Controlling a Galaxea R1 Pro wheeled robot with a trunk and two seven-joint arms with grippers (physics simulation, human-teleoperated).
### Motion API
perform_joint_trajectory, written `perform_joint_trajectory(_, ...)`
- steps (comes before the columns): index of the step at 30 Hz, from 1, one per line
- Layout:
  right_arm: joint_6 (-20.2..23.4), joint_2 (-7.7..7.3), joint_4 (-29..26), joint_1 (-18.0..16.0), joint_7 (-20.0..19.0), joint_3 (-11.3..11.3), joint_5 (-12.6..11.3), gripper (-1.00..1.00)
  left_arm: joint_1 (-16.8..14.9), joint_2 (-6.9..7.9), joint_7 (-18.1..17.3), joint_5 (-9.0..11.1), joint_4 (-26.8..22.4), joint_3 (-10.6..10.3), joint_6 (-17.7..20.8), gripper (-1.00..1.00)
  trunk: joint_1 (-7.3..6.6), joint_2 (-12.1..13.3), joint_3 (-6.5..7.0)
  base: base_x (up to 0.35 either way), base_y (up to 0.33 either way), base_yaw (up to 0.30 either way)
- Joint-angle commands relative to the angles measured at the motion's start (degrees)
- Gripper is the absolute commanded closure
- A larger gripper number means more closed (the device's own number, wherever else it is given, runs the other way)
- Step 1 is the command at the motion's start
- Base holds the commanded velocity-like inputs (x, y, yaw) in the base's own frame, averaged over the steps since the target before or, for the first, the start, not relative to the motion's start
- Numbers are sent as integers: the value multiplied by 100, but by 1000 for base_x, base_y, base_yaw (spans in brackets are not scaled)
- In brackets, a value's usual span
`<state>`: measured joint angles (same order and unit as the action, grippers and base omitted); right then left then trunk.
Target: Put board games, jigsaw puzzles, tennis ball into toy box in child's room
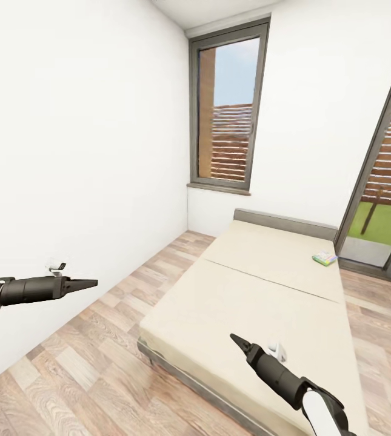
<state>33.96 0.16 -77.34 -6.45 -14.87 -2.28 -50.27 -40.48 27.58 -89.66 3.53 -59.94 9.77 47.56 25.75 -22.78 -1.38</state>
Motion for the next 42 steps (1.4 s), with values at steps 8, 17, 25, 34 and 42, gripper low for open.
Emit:
perform_joint_trajectory(8,1,-4,0,-5,-149,39,-4,-100,-7,1,-23,-1,0,-2,61,-100,3,-14,11,-84,-128,153)
perform_joint_trajectory(17,-3,-1,0,-5,-172,51,-8,-100,-8,1,-25,0,0,-2,61,-100,3,-14,51,-18,-58,237)
perform_joint_trajectory(25,-4,0,2,-5,-174,52,-9,-100,-6,1,-22,2,0,-2,61,-100,3,-14,75,-1,-120,242)
perform_joint_trajectory(34,-4,0,8,-5,-174,52,-9,-100,-5,1,-25,2,0,-2,61,-100,3,-14,79,0,-16,103)
perform_joint_trajectory(42,-4,1,9,-5,-174,52,-7,-100,-4,1,-22,2,0,-2,61,-100,3,-14,79,-62,-17,9)
